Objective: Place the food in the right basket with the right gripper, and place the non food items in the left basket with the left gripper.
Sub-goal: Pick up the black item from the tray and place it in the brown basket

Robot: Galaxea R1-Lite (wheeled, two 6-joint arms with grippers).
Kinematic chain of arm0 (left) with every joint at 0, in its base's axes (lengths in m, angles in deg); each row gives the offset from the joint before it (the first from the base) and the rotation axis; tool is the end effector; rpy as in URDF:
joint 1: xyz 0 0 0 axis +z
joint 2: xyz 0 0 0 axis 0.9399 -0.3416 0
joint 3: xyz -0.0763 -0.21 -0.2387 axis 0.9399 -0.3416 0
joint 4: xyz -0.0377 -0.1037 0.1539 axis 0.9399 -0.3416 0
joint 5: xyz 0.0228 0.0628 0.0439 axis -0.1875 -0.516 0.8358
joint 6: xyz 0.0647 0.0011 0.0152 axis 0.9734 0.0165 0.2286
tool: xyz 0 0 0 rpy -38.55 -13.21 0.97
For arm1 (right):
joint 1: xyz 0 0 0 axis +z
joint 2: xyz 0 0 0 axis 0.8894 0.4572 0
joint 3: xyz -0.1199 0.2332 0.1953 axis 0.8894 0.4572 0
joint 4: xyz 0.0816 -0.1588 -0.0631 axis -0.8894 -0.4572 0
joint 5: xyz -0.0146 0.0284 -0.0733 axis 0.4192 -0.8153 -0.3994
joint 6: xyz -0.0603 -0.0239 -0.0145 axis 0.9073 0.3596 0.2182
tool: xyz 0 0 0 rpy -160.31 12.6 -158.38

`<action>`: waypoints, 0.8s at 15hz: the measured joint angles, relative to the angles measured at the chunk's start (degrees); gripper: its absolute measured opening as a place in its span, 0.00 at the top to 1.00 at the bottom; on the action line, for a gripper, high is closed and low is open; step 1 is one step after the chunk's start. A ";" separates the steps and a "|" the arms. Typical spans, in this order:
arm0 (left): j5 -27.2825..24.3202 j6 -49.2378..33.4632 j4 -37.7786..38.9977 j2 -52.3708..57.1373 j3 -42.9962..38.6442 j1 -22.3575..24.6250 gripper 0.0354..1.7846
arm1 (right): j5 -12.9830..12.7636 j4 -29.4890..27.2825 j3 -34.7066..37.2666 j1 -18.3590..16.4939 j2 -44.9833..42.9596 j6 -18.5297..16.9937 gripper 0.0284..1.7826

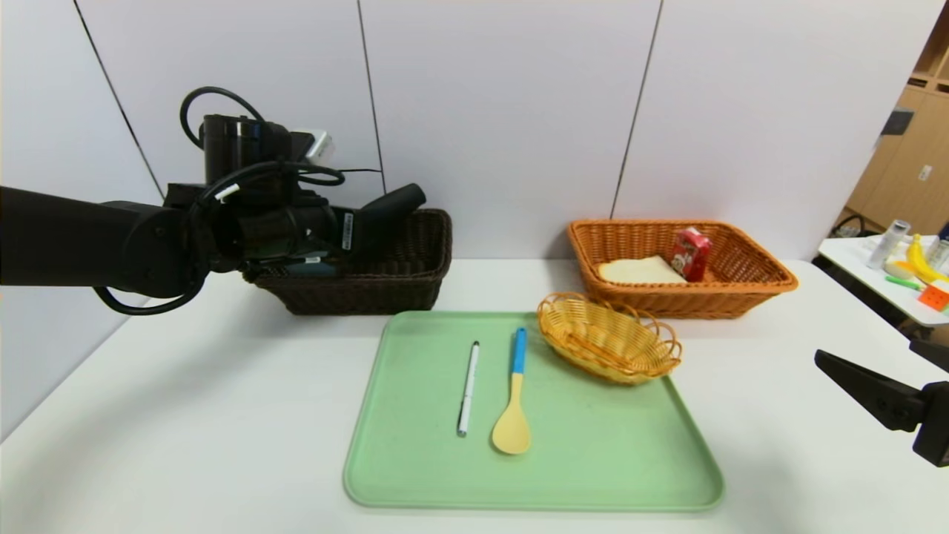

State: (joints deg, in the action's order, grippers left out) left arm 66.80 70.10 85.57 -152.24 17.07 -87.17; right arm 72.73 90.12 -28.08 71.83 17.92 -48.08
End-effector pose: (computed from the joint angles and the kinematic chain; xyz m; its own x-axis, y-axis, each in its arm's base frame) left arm 0.3959 -0.1204 0.2429 0.9241 -0.2594 -0.2806 0.2754 0.9611 0.0187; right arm 0.1388 0.0179 0.2023 0.9690 0.0922 -0.2290 -0.0903 0.9957 0.0187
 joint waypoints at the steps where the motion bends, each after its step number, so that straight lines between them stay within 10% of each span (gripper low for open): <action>1: 0.05 0.00 0.57 -0.20 0.02 0.00 0.99 | 0.00 0.00 -0.02 0.00 0.00 0.00 0.04; 6: -0.02 0.06 1.10 -0.74 -0.11 0.00 0.99 | 0.15 -0.04 0.17 0.00 0.05 -0.09 0.04; 12: 0.07 -0.02 1.62 -0.82 -0.17 0.05 0.48 | 0.69 -0.06 0.09 0.00 0.20 -0.07 0.04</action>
State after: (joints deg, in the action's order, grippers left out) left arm 66.87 70.08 87.19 -153.05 16.90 -87.12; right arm 73.43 90.06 -27.99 71.83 18.11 -48.15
